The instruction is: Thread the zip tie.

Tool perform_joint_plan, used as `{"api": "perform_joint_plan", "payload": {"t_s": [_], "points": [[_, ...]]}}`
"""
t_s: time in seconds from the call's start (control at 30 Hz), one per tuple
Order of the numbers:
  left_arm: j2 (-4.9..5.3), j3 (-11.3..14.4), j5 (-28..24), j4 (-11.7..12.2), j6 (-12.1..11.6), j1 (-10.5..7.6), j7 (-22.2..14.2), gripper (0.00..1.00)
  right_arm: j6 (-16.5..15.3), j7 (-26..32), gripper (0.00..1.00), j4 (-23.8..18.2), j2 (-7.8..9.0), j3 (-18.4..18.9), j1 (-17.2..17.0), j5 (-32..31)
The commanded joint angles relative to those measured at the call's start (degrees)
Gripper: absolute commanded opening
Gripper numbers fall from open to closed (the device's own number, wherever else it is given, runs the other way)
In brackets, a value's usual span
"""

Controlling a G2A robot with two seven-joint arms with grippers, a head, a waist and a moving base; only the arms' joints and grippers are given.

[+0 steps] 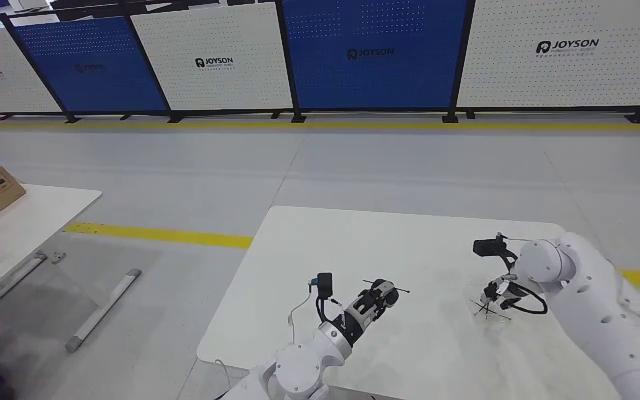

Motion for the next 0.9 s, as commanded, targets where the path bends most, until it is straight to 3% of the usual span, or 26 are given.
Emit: {"api": "perform_joint_plan", "payload": {"t_s": [0.0,0.3,0.47,0.87], "points": [[0.0,0.0,0.0,0.0,0.0,0.0,0.0,0.0,0.27,0.14,0.25,1.4,-0.42,-0.3,0.65,0.51],[0.0,0.0,0.0,0.0,0.0,0.0,0.0,0.0,4.5,1.19,0.18,4.88,-1.83,-0.92,2.19,2.01],[0.0,0.0,0.0,0.0,0.0,0.0,0.0,0.0,8.49,1.66,0.27,5.28,-2.38,-1.33,2.56,1.65],[0.0,0.0,0.0,0.0,0.0,0.0,0.0,0.0,12.89,1.66,0.28,7.58,-3.74,-2.81,3.82,0.55]]}}
